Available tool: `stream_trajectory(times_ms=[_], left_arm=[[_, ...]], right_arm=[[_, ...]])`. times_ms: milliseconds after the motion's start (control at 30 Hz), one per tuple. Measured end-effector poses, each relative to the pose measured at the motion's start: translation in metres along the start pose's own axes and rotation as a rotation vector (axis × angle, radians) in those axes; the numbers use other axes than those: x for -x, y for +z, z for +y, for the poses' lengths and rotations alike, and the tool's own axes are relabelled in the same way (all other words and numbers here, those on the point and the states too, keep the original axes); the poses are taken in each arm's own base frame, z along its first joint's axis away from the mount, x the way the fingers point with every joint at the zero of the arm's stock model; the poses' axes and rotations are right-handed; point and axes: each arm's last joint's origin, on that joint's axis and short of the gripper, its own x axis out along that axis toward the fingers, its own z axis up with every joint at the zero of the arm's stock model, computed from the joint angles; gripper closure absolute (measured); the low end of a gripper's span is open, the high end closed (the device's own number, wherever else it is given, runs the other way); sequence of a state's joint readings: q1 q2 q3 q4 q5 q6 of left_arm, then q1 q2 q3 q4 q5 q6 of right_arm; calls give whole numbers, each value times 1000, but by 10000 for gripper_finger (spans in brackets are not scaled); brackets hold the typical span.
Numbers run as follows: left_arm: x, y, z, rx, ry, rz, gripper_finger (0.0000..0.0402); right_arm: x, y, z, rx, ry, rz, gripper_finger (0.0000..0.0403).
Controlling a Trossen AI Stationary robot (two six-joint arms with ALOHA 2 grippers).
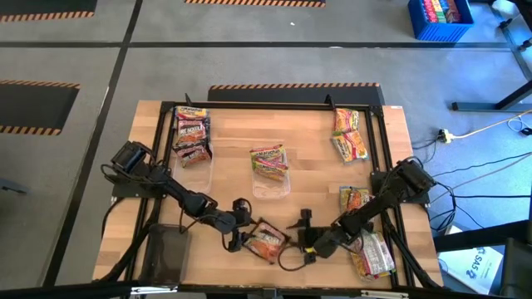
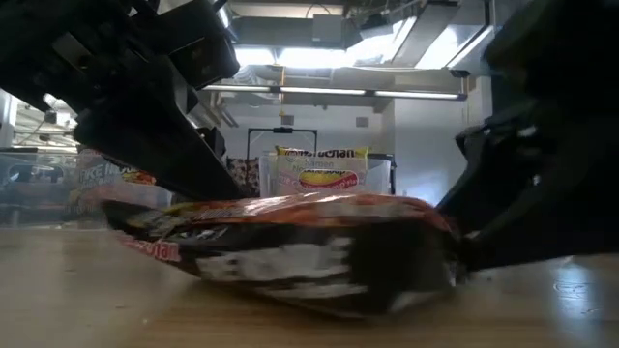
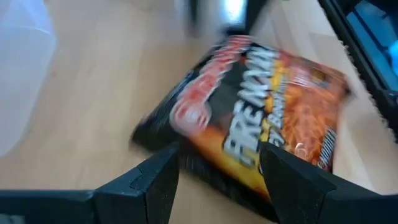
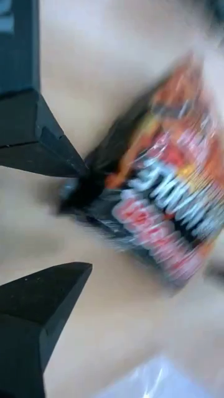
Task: Sort Maruchan noodles
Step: Put the black noodle pack into the left transparent bin
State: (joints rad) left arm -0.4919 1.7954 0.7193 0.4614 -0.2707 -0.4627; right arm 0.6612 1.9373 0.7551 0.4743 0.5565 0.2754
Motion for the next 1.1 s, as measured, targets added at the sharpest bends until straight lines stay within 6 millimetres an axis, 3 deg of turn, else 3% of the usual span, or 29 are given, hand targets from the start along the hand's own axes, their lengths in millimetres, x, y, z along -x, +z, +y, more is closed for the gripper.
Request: stream_trajectory(times_ms=[233, 500, 633, 833, 1100], left_arm=[[1, -1, -2, -3, -9, 3, 188], [25, 13, -20, -18, -48, -60, 188], [30, 12, -27, -32, -44, -74, 188], [29, 4, -22, 26, 21, -11, 188], [29, 3, -20, 107, 19, 10, 188]], right_arm=[[-5, 5, -25, -42, -96, 58, 185], [34, 43, -43, -222, 2, 64, 185], [38, 52, -46, -356, 63, 46, 185], [30, 41, -39, -498, 157, 138, 177], [14, 22, -25, -634, 183, 217, 85]])
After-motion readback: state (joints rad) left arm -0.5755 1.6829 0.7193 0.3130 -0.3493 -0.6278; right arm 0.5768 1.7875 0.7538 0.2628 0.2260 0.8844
